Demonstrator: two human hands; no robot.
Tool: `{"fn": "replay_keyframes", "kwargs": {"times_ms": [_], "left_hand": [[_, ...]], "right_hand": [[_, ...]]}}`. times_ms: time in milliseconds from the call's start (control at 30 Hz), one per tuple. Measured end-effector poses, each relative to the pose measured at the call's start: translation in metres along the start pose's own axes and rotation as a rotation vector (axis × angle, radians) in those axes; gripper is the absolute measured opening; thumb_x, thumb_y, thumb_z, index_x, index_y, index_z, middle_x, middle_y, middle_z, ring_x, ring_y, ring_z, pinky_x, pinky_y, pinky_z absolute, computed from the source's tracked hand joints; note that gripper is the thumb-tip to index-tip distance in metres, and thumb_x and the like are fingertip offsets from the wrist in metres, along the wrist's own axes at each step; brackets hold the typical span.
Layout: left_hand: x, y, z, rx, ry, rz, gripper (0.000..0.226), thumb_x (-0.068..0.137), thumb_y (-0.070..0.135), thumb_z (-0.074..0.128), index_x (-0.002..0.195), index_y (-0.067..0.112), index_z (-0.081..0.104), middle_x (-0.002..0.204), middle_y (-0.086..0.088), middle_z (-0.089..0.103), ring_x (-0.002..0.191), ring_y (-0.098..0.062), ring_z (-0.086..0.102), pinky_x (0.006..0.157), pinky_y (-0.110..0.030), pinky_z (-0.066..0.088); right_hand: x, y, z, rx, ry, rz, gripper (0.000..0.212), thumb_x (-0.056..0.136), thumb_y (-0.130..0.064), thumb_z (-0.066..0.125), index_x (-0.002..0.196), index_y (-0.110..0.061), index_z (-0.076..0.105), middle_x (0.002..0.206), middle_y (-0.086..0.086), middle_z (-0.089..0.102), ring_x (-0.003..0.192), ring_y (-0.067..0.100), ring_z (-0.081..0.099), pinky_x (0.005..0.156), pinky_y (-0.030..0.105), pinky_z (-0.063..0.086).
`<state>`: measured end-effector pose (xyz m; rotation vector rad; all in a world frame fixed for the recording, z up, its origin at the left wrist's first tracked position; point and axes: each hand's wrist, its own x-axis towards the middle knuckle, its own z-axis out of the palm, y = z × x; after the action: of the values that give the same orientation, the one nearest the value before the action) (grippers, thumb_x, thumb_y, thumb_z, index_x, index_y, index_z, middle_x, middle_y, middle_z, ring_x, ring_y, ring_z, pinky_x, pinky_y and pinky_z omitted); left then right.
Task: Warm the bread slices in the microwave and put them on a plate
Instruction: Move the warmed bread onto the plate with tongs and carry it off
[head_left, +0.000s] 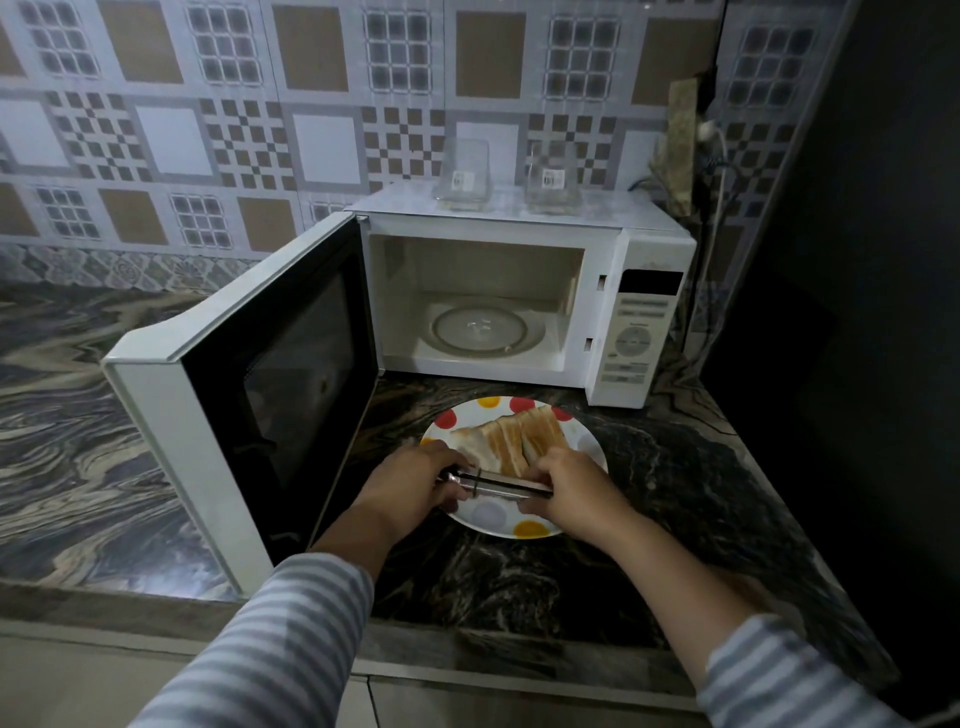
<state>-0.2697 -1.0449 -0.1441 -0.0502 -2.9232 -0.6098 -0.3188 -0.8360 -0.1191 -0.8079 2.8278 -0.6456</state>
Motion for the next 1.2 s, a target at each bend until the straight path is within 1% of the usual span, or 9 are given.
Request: {"fn": "replay_keyframes", "kwargs": {"times_ms": [100, 233, 467, 567, 700, 800, 900, 1067, 1200], "left_hand": [[-0.003, -0.001, 0.007, 0.063, 0.141, -0.047, 0.058, 0.088, 0.034, 0.063, 0.141, 0.027, 0.041, 0.146, 0.006, 0.037, 0.141, -0.014, 0.025, 0.118, -0.041, 0.006], [-0.013, -0.001, 0.028, 0.015, 0.198, -0.271, 0.067, 0.095, 0.042, 0.048, 0.151, 0.021, 0.017, 0.157, 0.001, 0.019, 0.147, -0.016, 0.009, 0.118, -0.044, 0.007], [-0.022, 0.003, 0.049, -0.001, 0.034, -0.403, 0.072, 0.097, 0.056, 0.028, 0.153, 0.018, 0.003, 0.161, -0.004, 0.012, 0.148, -0.018, 0.002, 0.118, -0.044, -0.002], [-0.023, 0.001, 0.054, 0.09, 0.017, -0.393, 0.069, 0.098, 0.055, 0.023, 0.154, 0.02, 0.004, 0.161, -0.003, 0.009, 0.148, -0.016, 0.0, 0.119, -0.043, -0.004], [-0.022, 0.0, 0.055, 0.132, -0.01, -0.396, 0.061, 0.1, 0.051, 0.018, 0.153, 0.024, 0.004, 0.162, -0.003, 0.003, 0.148, -0.016, -0.005, 0.119, -0.044, -0.004], [-0.019, -0.001, 0.055, 0.13, -0.034, -0.411, 0.062, 0.099, 0.053, 0.014, 0.153, 0.026, 0.002, 0.162, 0.0, -0.001, 0.148, -0.014, -0.009, 0.118, -0.044, -0.006], [-0.012, -0.005, 0.054, 0.109, -0.047, -0.424, 0.064, 0.098, 0.056, 0.012, 0.153, 0.026, 0.002, 0.162, 0.003, -0.002, 0.147, -0.012, -0.009, 0.118, -0.045, -0.007], [0.0, -0.013, 0.054, 0.084, -0.062, -0.423, 0.066, 0.096, 0.058, 0.009, 0.153, 0.027, 0.001, 0.161, 0.005, -0.004, 0.147, -0.009, -0.01, 0.118, -0.048, -0.008], [0.003, -0.015, 0.058, 0.082, -0.023, -0.42, 0.066, 0.095, 0.058, 0.006, 0.153, 0.027, 0.004, 0.161, 0.006, 0.0, 0.147, -0.008, -0.009, 0.118, -0.049, -0.006]], "right_hand": [[0.001, -0.001, 0.016, 0.05, 0.105, 0.03, 0.02, 0.082, -0.034, 0.073, 0.095, -0.018, 0.071, 0.084, -0.009, 0.051, 0.084, 0.013, 0.054, 0.063, 0.022, 0.037], [0.0, -0.006, 0.042, 0.058, 0.234, 0.063, 0.026, 0.083, -0.042, 0.07, 0.087, -0.016, 0.072, 0.075, -0.007, 0.059, 0.07, 0.011, 0.054, 0.047, 0.016, 0.023], [-0.006, -0.007, 0.062, -0.016, 0.383, 0.03, 0.03, 0.081, -0.055, 0.065, 0.091, -0.027, 0.067, 0.09, -0.009, 0.068, 0.089, 0.012, 0.061, 0.08, 0.031, 0.044], [-0.007, -0.001, 0.053, 0.042, 0.449, 0.062, 0.032, 0.087, -0.058, 0.054, 0.084, -0.027, 0.063, 0.082, -0.011, 0.064, 0.082, 0.01, 0.058, 0.071, 0.023, 0.036], [0.007, 0.028, 0.032, 0.093, 0.583, 0.168, 0.022, 0.095, -0.035, 0.05, 0.1, -0.018, 0.063, 0.105, 0.002, 0.063, 0.102, 0.023, 0.056, 0.079, 0.03, 0.035], [0.023, 0.06, 0.021, 0.066, 0.473, 0.27, 0.031, 0.098, -0.03, 0.045, 0.126, -0.021, 0.055, 0.129, 0.006, 0.055, 0.12, 0.026, 0.049, 0.096, 0.036, 0.039], [0.037, 0.082, 0.018, -0.006, 0.238, 0.37, 0.045, 0.101, -0.038, 0.031, 0.146, -0.035, 0.032, 0.155, 0.004, 0.03, 0.144, 0.025, 0.022, 0.117, 0.05, 0.014], [0.04, 0.09, 0.026, -0.21, -0.037, 0.417, 0.052, 0.1, -0.05, 0.014, 0.151, -0.042, 0.008, 0.162, -0.004, 0.0, 0.148, 0.022, -0.009, 0.112, 0.06, -0.011], [0.033, 0.09, 0.031, -0.214, 0.001, 0.41, 0.049, 0.102, -0.046, 0.014, 0.15, -0.041, 0.012, 0.161, -0.008, 0.001, 0.148, 0.019, -0.01, 0.112, 0.058, -0.012]]}}
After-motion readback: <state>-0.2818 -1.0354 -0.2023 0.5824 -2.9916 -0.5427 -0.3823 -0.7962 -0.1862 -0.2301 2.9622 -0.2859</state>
